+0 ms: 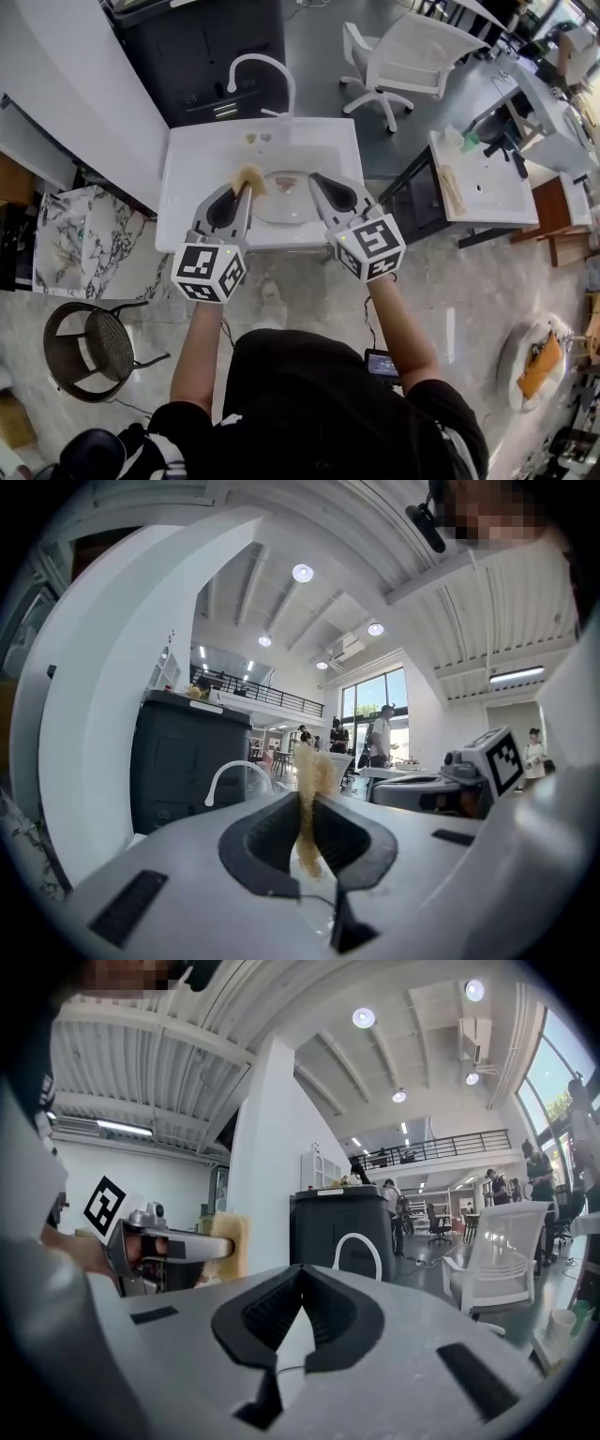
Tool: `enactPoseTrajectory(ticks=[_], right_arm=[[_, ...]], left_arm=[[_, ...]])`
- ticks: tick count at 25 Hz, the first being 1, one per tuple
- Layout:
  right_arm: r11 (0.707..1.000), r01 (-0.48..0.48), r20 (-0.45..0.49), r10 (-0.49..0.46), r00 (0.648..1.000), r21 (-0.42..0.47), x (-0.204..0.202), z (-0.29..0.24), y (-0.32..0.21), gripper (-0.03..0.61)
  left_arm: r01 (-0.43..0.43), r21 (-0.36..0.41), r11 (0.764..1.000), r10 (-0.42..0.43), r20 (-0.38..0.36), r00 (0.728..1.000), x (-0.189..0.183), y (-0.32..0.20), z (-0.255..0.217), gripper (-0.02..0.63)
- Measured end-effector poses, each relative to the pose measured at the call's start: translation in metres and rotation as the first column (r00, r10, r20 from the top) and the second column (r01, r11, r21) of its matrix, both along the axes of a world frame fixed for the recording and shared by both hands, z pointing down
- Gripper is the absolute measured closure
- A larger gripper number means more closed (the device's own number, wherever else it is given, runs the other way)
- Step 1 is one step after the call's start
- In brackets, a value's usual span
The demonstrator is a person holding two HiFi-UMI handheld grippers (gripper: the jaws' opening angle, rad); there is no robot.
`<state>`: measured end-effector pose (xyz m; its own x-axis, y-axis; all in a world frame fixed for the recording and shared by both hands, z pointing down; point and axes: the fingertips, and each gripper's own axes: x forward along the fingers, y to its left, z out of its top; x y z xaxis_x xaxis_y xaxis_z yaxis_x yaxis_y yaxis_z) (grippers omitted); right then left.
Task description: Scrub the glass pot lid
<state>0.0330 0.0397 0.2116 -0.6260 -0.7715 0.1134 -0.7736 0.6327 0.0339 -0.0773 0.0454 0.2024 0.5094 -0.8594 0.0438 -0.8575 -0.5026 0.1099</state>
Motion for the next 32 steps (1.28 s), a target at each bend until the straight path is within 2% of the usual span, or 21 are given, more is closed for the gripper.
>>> enactPoseTrajectory(ticks=[9, 17, 32], right_arm=[[0.999, -0.032, -0.024, 0.031, 0.999, -0.032, -0.020, 0.003, -0.071, 0.581], [0.995, -0.068, -0.042, 0.065, 0.997, -0.069, -0.033, 0.025, -0.120, 0.581], [0.975, -0.100, -0.117, 0.078, 0.990, -0.198, -0.027, 0.086, -0.144, 0.581]], left_arm=[[-0.042, -0.035, 0.999, 0.041, -0.017, 0.999, -0.021, -0.076, 0.005, 0.591], [-0.085, -0.094, 0.992, 0.083, -0.020, 0.996, -0.034, -0.129, 0.034, 0.591], [-0.154, -0.204, 0.967, 0.154, -0.019, 0.988, -0.032, -0.162, 0.088, 0.591]])
